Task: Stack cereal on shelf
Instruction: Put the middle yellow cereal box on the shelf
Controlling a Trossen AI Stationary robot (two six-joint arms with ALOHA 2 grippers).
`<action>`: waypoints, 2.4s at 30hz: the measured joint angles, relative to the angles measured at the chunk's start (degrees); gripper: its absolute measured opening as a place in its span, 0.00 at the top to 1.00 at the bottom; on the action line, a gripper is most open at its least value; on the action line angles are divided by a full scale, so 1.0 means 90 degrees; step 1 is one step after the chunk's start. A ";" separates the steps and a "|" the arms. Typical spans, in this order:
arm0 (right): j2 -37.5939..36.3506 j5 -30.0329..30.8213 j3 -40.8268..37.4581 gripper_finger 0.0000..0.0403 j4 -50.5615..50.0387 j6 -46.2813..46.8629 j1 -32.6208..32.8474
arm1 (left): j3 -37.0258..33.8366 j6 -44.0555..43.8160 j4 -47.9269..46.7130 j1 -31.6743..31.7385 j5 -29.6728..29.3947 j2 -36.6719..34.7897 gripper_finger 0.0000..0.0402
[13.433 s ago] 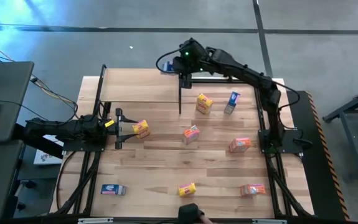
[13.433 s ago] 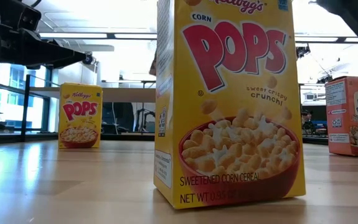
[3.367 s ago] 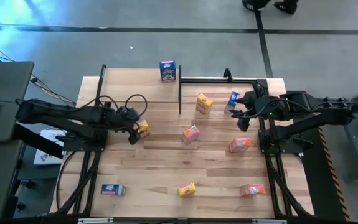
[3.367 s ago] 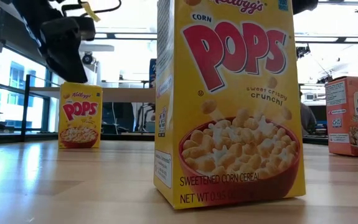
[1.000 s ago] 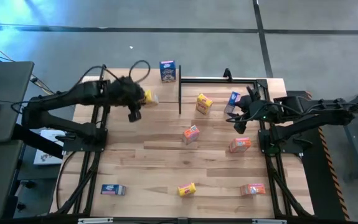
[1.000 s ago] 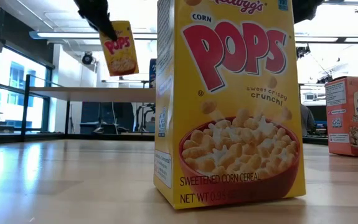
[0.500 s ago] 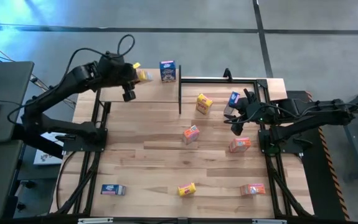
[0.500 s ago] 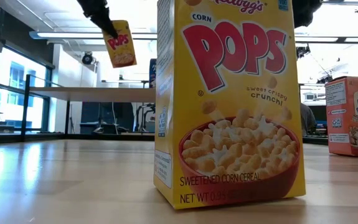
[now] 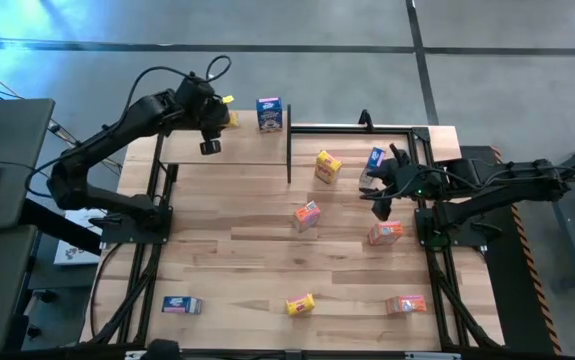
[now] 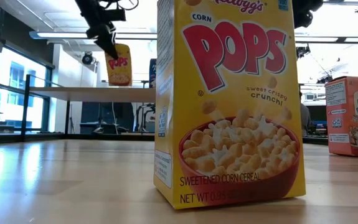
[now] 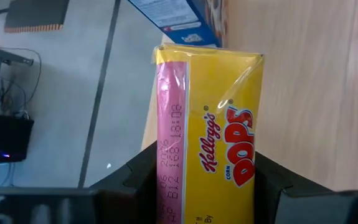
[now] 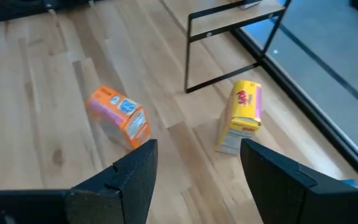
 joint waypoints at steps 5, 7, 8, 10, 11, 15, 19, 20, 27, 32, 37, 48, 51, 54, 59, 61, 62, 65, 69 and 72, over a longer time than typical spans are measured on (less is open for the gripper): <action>0.0000 -0.0458 0.0000 0.45 -0.0002 -0.0009 0.0000 | -0.0002 0.0293 0.0132 0.0084 -0.0001 0.0137 0.62; 0.0000 -0.0593 0.0000 0.45 -0.0002 -0.0006 0.0000 | -0.0002 0.0403 0.0198 0.0118 0.0001 0.0139 0.62; 0.0000 -0.0632 0.0000 0.45 -0.0002 -0.0010 0.0000 | -0.0002 0.0473 0.0214 0.0136 0.0000 0.0139 0.62; 0.0000 -0.0690 0.0000 0.45 -0.0002 -0.0007 0.0000 | -0.0002 0.0532 0.0288 0.0145 0.0001 0.0139 0.62; 0.0000 -0.0689 0.0000 0.45 0.0002 -0.0009 0.0000 | -0.0002 0.0537 0.0289 0.0144 0.0001 0.0139 0.62; 0.0000 -0.0689 0.0000 0.45 0.0005 -0.0007 0.0000 | -0.0002 0.0538 0.0280 0.0144 0.0001 0.0139 0.62; 0.0000 -0.0689 0.0000 0.45 0.0003 -0.0008 0.0000 | -0.0002 0.0526 0.0277 0.0142 0.0001 0.0139 0.62; 0.0000 -0.0689 0.0000 0.45 0.0005 -0.0007 0.0000 | -0.0002 0.0525 0.0276 0.0142 0.0001 0.0139 0.62; 0.0000 -0.0689 0.0000 0.45 0.0002 -0.0009 0.0000 | -0.0002 0.0371 0.0272 0.0140 0.0203 0.0139 0.62; 0.0000 -0.0687 0.0000 0.45 0.0002 -0.0007 0.0000 | -0.0002 0.0327 0.0270 0.0140 0.0263 0.0139 0.62; 0.0000 -0.0687 0.0000 0.45 0.0003 -0.0007 0.0000 | -0.0002 0.0303 0.0266 0.0140 0.0264 0.0139 0.62; 0.0000 -0.0687 0.0000 0.45 0.0004 -0.0009 0.0000 | -0.0002 0.0312 0.0213 0.0163 0.0464 0.0139 0.62; 0.0000 -0.0687 0.0000 0.45 0.0003 -0.0008 0.0001 | -0.0002 0.0317 0.0209 0.0178 0.0467 0.0139 0.62; 0.0000 -0.0687 0.0000 0.45 0.0005 -0.0007 0.0000 | -0.0002 0.0363 0.0214 0.0181 0.0469 0.0184 0.62; 0.0001 -0.0687 0.0000 0.45 0.0002 -0.0007 0.0000 | -0.0002 0.0368 0.0216 0.0181 0.0470 0.0353 0.62; 0.0000 -0.0687 0.0000 0.45 0.0004 -0.0007 0.0000 | -0.0005 0.0370 0.0212 0.0181 0.0465 0.0408 0.62; 0.0000 -0.0687 0.0000 0.45 0.0002 -0.0007 0.0001 | -0.0005 0.0370 0.0212 0.0181 0.0458 0.0414 0.62; 0.0001 -0.0687 0.0000 0.45 0.0002 -0.0007 0.0001 | -0.0005 0.0373 0.0197 0.0193 0.0406 0.0417 0.62; 0.0002 -0.0685 0.0000 0.45 0.0002 -0.0007 0.0000 | -0.0005 0.0424 0.0087 0.0273 0.0263 0.0418 0.62; 0.0002 -0.0684 0.0000 0.45 0.0002 -0.0009 0.0000 | -0.0005 0.0441 -0.0098 0.0395 0.0247 0.0416 0.62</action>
